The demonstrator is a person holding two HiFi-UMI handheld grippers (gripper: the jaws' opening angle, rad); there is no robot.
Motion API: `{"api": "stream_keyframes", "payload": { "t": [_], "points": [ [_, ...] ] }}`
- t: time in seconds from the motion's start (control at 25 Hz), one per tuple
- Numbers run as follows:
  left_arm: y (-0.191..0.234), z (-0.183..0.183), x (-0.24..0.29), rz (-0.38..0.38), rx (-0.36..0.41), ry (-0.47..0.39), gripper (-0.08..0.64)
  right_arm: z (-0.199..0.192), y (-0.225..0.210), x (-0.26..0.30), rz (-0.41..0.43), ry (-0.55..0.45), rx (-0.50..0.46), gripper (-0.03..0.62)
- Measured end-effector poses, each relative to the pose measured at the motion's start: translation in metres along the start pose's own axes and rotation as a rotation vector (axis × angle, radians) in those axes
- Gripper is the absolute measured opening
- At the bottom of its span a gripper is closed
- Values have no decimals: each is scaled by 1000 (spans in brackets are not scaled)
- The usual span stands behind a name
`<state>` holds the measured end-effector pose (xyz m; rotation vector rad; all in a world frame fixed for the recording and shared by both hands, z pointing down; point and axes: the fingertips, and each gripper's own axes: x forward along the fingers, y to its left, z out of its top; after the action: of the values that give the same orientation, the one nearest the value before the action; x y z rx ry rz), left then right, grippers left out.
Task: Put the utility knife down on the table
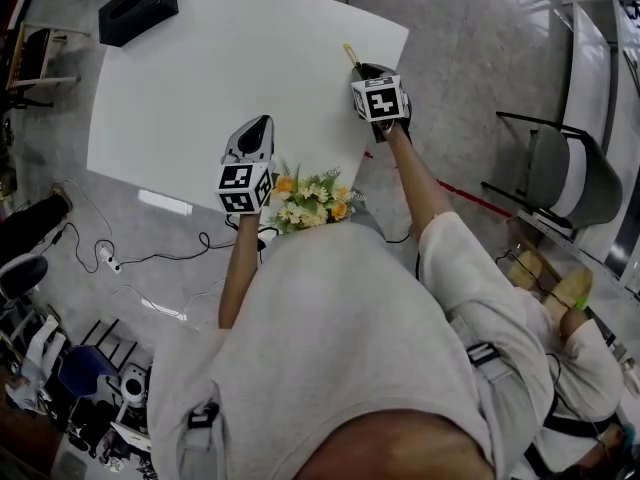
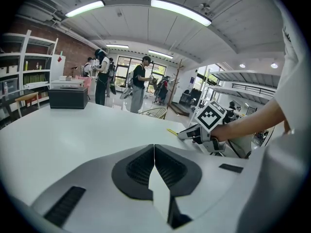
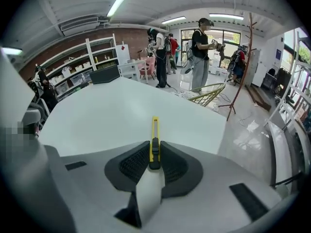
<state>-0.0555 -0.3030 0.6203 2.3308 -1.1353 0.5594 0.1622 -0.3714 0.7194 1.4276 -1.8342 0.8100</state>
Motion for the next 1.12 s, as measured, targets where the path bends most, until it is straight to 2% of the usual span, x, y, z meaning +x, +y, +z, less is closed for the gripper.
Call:
{"api": "stream_keyframes", "payload": {
  "t": [0.48, 0.64, 1.0, 1.12],
  "points": [
    [0, 3, -1, -10, 3, -7, 21, 0, 0, 0, 12, 26, 18, 83],
    [1, 5, -4, -11, 6, -10, 21, 0, 6, -3, 58, 22, 33, 142],
    [0, 10, -3, -20, 19, -19, 21, 10, -3, -27, 20, -93, 60, 146],
    [-2, 12, -4, -27, 24, -24, 21, 11, -4, -44, 2, -142, 85, 121]
  ]
}}
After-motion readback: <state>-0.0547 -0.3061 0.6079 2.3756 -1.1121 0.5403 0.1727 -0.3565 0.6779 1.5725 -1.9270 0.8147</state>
